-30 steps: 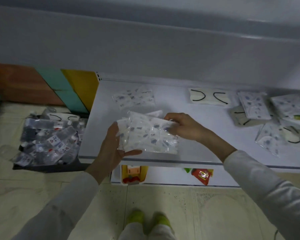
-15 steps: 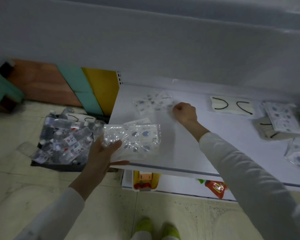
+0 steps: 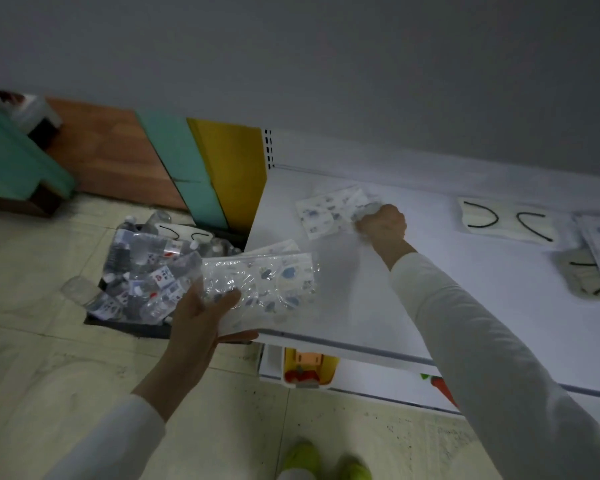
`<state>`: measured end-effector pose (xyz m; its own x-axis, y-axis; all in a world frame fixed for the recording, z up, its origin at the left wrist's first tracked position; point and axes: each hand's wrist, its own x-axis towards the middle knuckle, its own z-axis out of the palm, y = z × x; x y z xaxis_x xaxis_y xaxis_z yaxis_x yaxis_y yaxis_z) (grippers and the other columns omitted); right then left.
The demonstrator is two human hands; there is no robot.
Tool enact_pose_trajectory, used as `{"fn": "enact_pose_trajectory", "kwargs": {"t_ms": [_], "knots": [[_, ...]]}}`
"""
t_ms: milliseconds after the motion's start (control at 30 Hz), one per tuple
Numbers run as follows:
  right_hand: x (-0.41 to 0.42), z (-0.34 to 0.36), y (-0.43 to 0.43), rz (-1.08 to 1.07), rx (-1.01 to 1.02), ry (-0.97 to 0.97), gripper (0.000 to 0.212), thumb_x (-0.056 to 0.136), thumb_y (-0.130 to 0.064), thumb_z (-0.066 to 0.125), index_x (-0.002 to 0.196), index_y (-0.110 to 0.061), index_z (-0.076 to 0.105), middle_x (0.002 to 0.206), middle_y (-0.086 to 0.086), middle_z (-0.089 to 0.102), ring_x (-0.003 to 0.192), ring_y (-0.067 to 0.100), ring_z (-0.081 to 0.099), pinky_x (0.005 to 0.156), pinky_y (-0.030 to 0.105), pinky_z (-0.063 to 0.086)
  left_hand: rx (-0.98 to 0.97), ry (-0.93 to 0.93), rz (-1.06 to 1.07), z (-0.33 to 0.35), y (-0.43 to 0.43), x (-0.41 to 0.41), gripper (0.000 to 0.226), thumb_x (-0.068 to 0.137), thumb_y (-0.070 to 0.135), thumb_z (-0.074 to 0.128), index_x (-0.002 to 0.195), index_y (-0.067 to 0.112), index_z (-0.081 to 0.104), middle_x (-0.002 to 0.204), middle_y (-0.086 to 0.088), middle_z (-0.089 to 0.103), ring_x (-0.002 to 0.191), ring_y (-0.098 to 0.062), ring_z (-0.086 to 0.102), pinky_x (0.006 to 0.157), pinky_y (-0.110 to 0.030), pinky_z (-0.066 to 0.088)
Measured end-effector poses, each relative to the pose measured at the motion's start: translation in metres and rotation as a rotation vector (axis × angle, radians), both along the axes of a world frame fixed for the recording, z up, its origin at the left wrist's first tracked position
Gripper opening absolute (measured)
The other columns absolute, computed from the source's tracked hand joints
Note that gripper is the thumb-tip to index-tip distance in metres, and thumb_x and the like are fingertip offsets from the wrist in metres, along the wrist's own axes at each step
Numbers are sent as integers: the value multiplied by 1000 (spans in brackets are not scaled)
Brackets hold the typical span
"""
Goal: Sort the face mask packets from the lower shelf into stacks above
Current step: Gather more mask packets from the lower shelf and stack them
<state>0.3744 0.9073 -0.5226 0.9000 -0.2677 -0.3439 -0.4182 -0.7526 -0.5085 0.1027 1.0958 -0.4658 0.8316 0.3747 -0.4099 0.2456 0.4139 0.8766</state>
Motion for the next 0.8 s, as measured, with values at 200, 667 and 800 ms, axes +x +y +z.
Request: {"fn": "enact_pose_trajectory", "kwargs": {"t_ms": [200, 667, 800], "knots": [[-30, 19, -34, -58, 423, -144, 23, 90, -14, 51, 112, -11, 57, 107, 10, 60, 102, 28, 57, 85, 34, 49, -48, 13, 37, -14, -12, 7, 57, 79, 21, 72, 130, 23, 47, 125, -7, 57, 105, -32, 63, 58, -42, 60], [-162, 118, -88, 201, 710, -41, 9, 80, -13, 72, 87, -11, 68, 69, 7, 62, 66, 17, 57, 67, 33, 48, -29, -51, -38, 44, -104, 32, 50, 73, 24, 79, 117, 28, 56, 114, 3, 67, 99, -19, 68, 67, -36, 58], [-196, 164, -122, 132, 669, -132, 43, 72, -24, 81, 109, -21, 60, 103, -7, 59, 88, 6, 55, 72, 16, 44, 48, -101, -102, 88, -116, 3, 44, 73, 3, 73, 110, 24, 62, 104, 1, 72, 98, -24, 68, 79, -48, 56]]}}
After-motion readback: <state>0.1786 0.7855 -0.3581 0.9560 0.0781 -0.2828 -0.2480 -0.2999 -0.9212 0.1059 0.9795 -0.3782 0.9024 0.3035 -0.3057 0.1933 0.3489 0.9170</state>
